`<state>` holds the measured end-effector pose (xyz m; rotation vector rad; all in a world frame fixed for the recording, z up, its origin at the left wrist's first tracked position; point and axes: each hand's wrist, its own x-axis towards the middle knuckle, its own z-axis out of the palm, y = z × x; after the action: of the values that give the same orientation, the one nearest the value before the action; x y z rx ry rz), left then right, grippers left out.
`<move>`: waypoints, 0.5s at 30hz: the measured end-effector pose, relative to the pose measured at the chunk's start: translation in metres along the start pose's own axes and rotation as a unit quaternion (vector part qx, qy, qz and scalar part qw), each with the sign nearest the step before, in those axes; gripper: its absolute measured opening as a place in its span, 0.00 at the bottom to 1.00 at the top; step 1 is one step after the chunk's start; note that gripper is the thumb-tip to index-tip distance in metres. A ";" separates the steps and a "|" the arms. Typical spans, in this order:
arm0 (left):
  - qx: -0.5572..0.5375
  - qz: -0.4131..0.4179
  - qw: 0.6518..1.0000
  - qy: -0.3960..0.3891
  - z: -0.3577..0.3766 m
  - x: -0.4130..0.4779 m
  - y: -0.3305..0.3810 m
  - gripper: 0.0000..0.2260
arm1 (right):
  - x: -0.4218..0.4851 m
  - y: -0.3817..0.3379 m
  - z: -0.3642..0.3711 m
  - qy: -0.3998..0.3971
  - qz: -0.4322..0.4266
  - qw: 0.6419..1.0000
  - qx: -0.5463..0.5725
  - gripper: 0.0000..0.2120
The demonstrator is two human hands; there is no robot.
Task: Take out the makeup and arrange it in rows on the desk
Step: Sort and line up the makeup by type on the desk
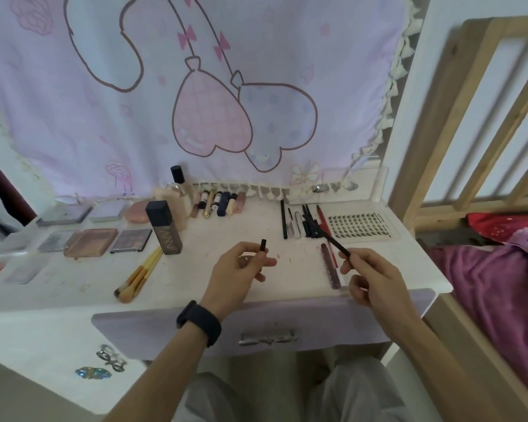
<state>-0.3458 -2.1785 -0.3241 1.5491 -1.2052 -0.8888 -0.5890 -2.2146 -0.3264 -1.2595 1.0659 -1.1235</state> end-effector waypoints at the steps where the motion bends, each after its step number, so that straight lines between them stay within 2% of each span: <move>1: 0.001 -0.009 1.000 0.001 0.002 0.006 0.002 0.05 | 0.001 0.000 0.000 0.002 -0.003 1.000 -0.010 0.08; 5: 0.040 -0.043 0.998 0.029 0.007 0.038 0.008 0.08 | 0.011 0.003 -0.004 0.035 -0.035 0.994 -0.093 0.03; 9: 0.096 -0.072 0.991 0.050 0.008 0.073 0.010 0.11 | 0.031 0.011 -0.016 0.084 -0.075 0.971 -0.210 0.00; 15: 0.159 -0.135 0.977 0.043 0.017 0.117 0.007 0.12 | 0.052 0.019 -0.022 0.119 -0.065 0.954 -0.268 0.04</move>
<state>-0.3341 -2.2966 -0.3213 2.0258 -1.1300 -0.8186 -0.6018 -2.2698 -0.3448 -1.6643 1.5584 -1.1456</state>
